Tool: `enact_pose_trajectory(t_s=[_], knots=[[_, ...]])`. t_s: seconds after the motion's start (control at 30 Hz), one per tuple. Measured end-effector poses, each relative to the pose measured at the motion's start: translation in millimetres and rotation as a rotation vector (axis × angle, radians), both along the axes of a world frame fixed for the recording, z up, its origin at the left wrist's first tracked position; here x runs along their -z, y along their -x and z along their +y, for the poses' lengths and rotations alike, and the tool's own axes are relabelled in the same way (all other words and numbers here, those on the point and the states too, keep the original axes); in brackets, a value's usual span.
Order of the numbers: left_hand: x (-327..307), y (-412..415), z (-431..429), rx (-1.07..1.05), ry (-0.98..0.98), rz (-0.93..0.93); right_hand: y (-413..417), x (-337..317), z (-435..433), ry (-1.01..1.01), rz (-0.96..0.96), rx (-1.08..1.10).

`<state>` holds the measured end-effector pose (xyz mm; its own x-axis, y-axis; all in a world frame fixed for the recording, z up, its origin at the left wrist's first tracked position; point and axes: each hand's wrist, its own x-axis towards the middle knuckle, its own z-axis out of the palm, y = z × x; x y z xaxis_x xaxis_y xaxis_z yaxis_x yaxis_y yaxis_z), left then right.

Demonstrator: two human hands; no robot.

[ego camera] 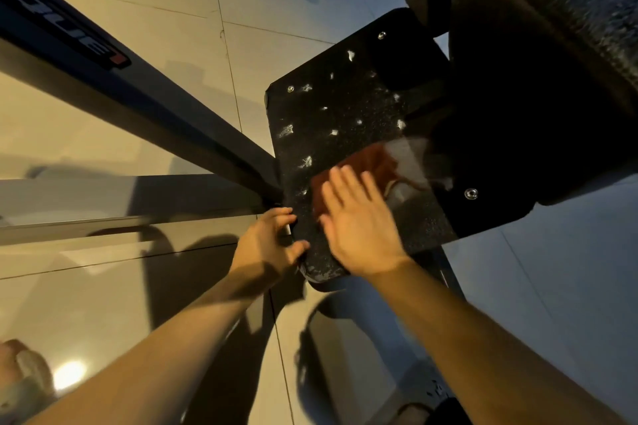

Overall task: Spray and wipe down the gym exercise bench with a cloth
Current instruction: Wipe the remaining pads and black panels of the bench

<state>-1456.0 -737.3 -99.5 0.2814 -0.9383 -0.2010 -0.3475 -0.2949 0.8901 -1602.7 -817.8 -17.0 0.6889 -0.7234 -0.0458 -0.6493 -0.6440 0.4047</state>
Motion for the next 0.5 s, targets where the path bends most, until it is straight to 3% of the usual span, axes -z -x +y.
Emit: enact_pose_trajectory(t_s=[0.1, 0.17, 0.23, 0.37, 0.5], knots=[[-11.7, -10.8, -6.6, -0.068, 0.05, 0.041, 17.7, 5.0, 14.1, -0.12, 0.052, -0.09], [-26.4, -6.4, -14.5, -0.115, 0.214, -0.037, 24.1, -6.7, 16.3, -0.138, 0.065, -0.078], [-43.4, 9.3, -25.4, -0.101, 0.347, -0.002, 28.7, -17.0, 17.2, -0.131, 0.062, -0.081], [-57.8, 43.1, -39.1, -0.066, 0.298, 0.096, 63.2, -44.1, 19.9, -0.084, 0.003, -0.081], [-55.8, 67.0, -35.5, -0.093, 0.271, 0.136, 111.2, -74.8, 29.3, -0.025, 0.094, -0.083]])
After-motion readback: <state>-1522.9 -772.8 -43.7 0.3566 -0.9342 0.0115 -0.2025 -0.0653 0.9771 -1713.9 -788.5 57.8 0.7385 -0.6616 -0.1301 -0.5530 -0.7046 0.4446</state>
